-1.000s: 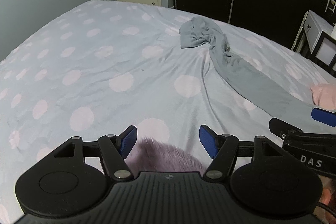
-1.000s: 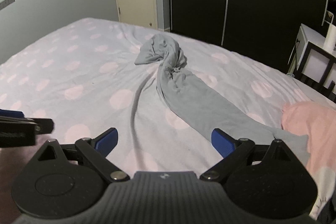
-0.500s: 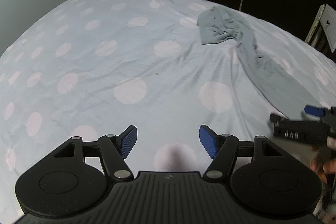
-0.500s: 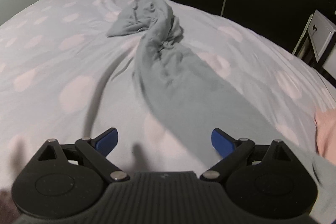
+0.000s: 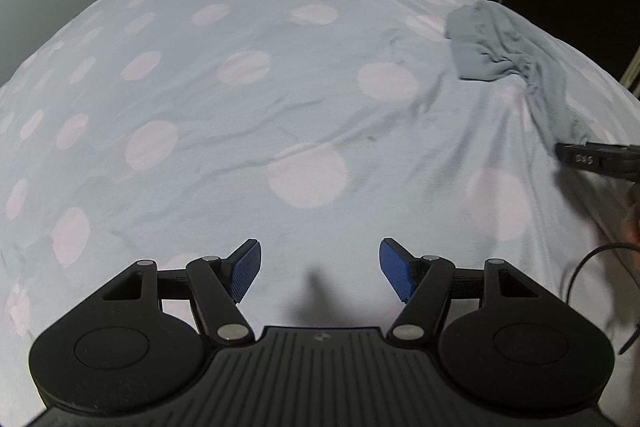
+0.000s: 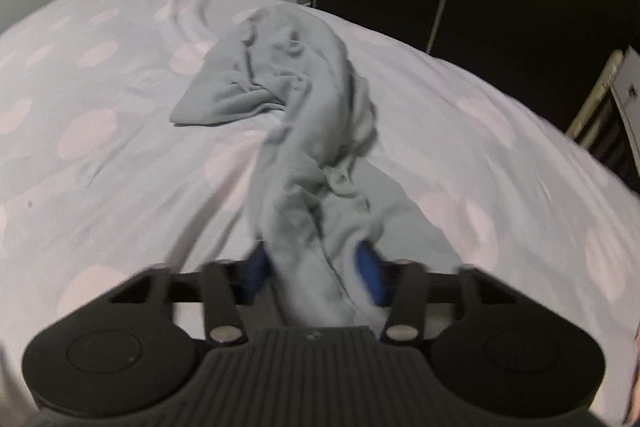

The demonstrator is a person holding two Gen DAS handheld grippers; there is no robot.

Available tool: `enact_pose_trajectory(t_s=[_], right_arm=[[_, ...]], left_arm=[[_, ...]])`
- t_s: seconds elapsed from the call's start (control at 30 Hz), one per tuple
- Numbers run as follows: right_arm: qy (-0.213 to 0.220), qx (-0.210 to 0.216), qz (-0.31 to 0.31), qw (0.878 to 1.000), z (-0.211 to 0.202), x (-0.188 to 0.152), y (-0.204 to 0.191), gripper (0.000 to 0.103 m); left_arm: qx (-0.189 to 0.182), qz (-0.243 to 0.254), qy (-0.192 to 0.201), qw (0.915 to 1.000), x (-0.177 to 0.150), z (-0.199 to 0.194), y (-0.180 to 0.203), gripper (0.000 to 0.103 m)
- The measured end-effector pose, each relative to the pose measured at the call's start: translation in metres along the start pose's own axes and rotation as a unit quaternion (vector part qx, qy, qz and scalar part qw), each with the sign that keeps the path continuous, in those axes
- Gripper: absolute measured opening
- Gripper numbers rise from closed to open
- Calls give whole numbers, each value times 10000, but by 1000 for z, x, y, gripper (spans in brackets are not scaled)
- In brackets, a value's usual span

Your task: Fold clothes

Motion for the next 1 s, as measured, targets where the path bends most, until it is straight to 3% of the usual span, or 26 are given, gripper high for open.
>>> enact_pose_trajectory(t_s=[0.03,0.13,0.3,0.57,0.77,1.0], right_arm=[[4,-12,-71,10000,-4,3,-3,15],[35,-47,-288,9996,-16,14,-13,14],[740,133,-727,9945,-73,44,-37,12],[1645,956,-1621,9683,-177,84,-150,12],[2198,1851,-2355,9284,-262,75,-276,11],[2891,2932,-3112,8565,-374,33,-410,11]], left_arm=[[14,-27,-4,10000,-1,-1,-4,78],[67,-76,86,9999,-4,-13,-16,78],[224,-348,351,9985,-13,-48,-47,78],[720,-1087,840,9879,-54,-124,-133,77],[1244,-2007,1133,9651,-99,-177,-216,75],[1623,-3132,1485,9239,-152,-227,-297,75]])
Point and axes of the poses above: each gripper's, at about its wrist camera, not at the fingertips, and z roughly the way its jaws point, y to its right, x to its top, the point moved 2 cm from there along z, roughly the way its jaws point, and after that the axes turned 6 degrees about -z, right-handed, at the moved point
